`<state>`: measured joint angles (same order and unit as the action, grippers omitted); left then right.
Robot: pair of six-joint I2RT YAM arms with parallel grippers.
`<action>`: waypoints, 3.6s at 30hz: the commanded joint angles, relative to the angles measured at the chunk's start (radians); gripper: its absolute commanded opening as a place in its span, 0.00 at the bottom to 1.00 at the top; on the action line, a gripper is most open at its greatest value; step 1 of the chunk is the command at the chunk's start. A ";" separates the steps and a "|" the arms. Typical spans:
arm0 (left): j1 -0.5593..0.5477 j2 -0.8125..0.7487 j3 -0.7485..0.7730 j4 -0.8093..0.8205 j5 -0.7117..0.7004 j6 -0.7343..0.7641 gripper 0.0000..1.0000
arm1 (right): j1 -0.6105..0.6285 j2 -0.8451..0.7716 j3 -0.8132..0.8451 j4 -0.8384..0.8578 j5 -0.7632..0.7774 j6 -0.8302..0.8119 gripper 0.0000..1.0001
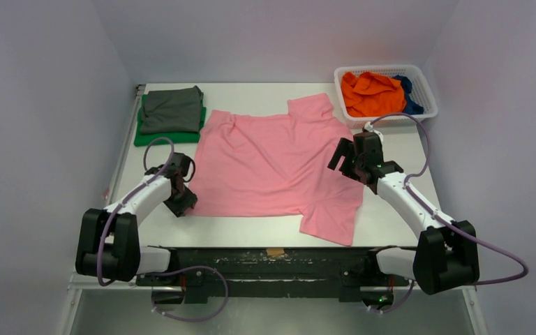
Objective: Fold and stack the t-shirts
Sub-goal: Grab the side of the flattened tshirt closest away from the robot with both arms, then fold the flattened tshirt in 1/3 of the way
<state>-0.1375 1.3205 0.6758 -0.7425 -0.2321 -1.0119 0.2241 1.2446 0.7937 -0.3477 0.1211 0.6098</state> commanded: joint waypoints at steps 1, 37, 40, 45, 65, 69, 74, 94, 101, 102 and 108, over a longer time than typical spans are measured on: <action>0.003 0.020 0.013 0.012 0.014 -0.023 0.34 | 0.003 -0.017 0.009 -0.007 0.029 0.006 0.84; -0.014 -0.411 -0.231 0.092 0.056 0.028 0.00 | 0.443 -0.168 -0.229 -0.486 0.069 0.305 0.53; -0.014 -0.411 -0.225 0.100 0.055 0.030 0.00 | 0.445 -0.115 -0.245 -0.430 0.050 0.298 0.49; -0.014 -0.418 -0.210 0.096 0.062 0.029 0.00 | 0.445 -0.030 -0.251 -0.408 0.060 0.298 0.41; -0.055 -0.828 -0.252 -0.262 0.167 -0.053 0.00 | 0.477 -0.385 -0.154 -0.890 -0.100 0.324 0.00; -0.065 -0.831 -0.228 -0.249 0.140 -0.046 0.00 | 0.477 -0.372 -0.113 -0.845 -0.066 0.313 0.00; -0.065 -0.724 -0.162 -0.126 0.118 -0.024 0.00 | 0.470 -0.314 -0.013 -0.728 0.045 0.289 0.00; -0.003 -0.213 0.137 0.092 -0.047 -0.001 0.00 | 0.107 0.005 0.275 -0.418 0.086 0.020 0.00; 0.010 0.015 0.289 0.114 -0.019 0.022 0.00 | 0.043 0.184 0.371 -0.345 0.040 -0.033 0.00; 0.014 0.048 0.314 0.106 -0.032 0.020 0.00 | 0.030 0.218 0.393 -0.336 0.021 -0.040 0.00; 0.059 0.243 0.473 0.096 -0.048 0.049 0.04 | -0.048 0.498 0.597 -0.300 -0.003 -0.082 0.04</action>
<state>-0.1162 1.4750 1.0275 -0.6605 -0.2493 -1.0050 0.2264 1.5986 1.2358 -0.7105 0.1432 0.5823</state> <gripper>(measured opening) 0.012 0.009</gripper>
